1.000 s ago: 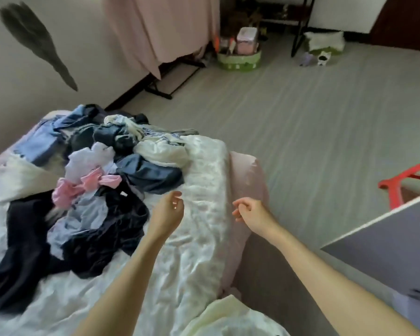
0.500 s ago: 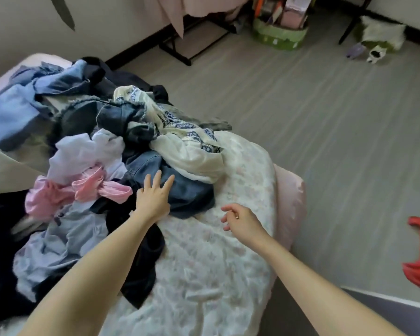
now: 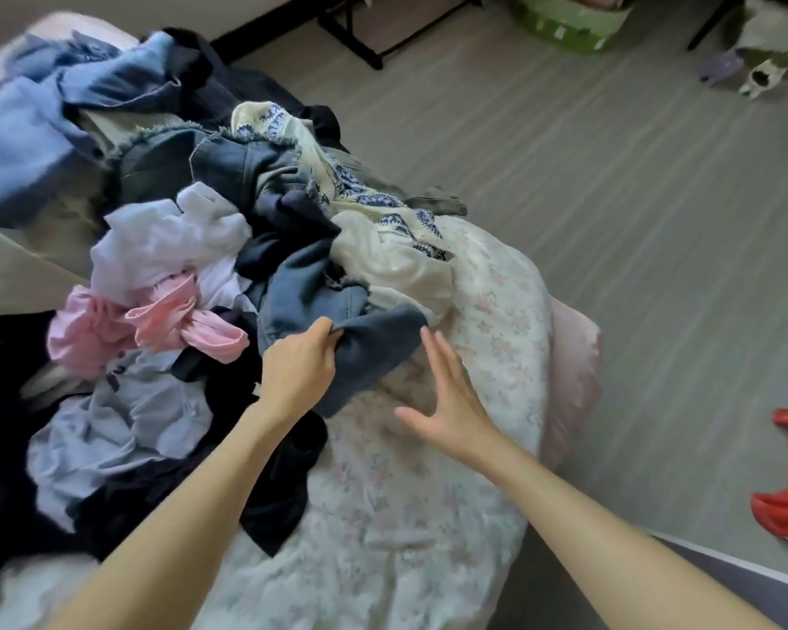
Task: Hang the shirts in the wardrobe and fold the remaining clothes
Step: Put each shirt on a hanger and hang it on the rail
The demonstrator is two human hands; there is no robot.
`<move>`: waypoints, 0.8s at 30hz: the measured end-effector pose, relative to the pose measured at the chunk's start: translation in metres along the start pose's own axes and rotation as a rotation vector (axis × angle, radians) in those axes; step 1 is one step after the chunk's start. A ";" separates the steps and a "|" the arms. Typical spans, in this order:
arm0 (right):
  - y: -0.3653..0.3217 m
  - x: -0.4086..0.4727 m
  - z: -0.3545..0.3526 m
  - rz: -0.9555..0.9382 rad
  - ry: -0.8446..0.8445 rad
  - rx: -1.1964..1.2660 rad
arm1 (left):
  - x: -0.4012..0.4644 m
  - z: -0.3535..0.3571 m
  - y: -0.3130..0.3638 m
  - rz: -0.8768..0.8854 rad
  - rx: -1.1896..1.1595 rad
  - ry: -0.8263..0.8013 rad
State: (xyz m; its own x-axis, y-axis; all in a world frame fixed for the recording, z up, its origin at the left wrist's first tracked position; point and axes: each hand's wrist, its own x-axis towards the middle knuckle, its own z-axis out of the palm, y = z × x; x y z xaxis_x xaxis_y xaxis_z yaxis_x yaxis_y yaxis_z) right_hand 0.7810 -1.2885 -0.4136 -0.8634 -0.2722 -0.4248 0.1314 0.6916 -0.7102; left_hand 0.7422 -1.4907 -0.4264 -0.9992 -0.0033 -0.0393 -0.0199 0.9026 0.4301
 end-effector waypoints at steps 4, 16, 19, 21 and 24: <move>-0.023 -0.013 0.014 -0.127 -0.114 -0.140 | -0.065 -0.028 0.031 -0.025 -0.238 -0.017; 0.018 -0.144 -0.034 0.106 -0.428 -0.193 | -0.137 -0.026 0.109 0.148 -0.272 -0.732; 0.053 -0.170 -0.044 0.073 -0.292 -0.679 | -0.145 -0.002 0.128 0.326 -0.081 -0.946; 0.075 -0.177 -0.041 0.120 -0.324 -0.803 | -0.136 0.012 0.132 0.376 0.046 -0.977; 0.092 -0.170 -0.028 0.216 -0.559 -0.710 | -0.100 0.028 0.131 0.416 0.252 -0.782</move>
State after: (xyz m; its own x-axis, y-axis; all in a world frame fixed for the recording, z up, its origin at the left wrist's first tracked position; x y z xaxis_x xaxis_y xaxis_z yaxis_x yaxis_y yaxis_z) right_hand 0.9266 -1.1596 -0.3912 -0.4702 -0.2450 -0.8478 -0.2260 0.9621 -0.1527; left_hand 0.8409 -1.3598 -0.3911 -0.6146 0.5519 -0.5636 0.4361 0.8331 0.3403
